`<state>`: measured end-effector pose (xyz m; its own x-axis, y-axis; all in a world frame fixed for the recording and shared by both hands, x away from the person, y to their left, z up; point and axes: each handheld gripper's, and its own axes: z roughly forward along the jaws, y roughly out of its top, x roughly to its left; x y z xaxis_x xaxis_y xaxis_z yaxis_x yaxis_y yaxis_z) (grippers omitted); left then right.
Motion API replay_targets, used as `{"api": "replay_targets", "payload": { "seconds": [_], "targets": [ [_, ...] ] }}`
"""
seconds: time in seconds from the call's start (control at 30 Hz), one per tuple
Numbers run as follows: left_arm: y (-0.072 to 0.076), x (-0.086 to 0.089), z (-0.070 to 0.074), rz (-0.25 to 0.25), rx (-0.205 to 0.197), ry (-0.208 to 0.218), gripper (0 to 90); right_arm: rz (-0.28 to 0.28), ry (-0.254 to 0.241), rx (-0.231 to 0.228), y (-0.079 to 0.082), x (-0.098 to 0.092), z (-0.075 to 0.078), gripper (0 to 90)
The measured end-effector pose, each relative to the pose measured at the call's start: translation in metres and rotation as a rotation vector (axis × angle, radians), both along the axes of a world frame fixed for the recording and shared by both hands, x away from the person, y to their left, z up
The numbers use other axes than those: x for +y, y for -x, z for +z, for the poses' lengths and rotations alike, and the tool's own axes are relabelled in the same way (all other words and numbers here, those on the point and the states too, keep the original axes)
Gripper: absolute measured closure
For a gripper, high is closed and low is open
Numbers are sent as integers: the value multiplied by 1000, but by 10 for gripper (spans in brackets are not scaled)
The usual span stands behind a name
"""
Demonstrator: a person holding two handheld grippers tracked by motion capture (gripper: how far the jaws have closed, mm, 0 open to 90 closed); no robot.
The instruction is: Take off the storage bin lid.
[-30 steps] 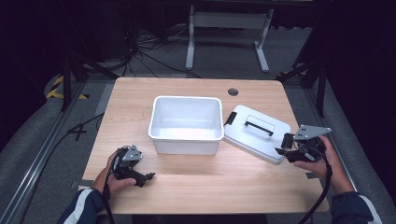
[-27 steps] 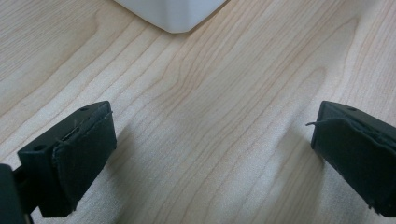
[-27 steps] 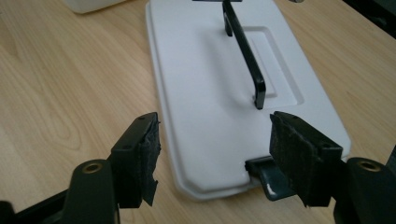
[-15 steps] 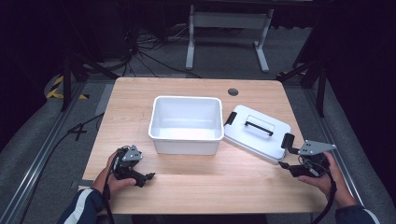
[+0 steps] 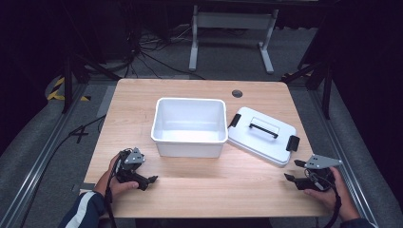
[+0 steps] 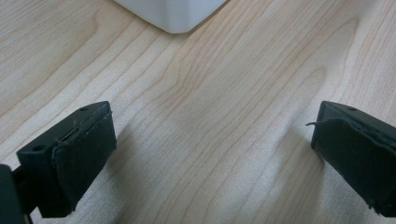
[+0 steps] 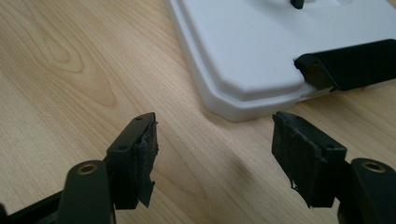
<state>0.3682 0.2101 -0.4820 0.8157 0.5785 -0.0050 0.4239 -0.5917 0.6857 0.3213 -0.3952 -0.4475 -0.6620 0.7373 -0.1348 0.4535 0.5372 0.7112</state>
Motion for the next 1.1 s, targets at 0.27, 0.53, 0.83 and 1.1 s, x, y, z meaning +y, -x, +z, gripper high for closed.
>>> {"api": "replay_targets", "payload": {
  "seconds": [0.27, 0.53, 0.83, 1.1],
  "targets": [
    [0, 0, 0, 1, 0, 3, 3, -27, -63, 16, 2, -5, -17, 277],
    [0, 0, 0, -1, -8, 4, 5, -53, -109, 32, 3, -9, -20, 263],
    [0, 0, 0, 4, -7, 2, 6, -75, -104, 31, 4, -9, -20, 230],
    [0, 0, 0, 1, -9, 2, 5, -89, -106, 34, 4, -9, -20, 218]
  ]
}}
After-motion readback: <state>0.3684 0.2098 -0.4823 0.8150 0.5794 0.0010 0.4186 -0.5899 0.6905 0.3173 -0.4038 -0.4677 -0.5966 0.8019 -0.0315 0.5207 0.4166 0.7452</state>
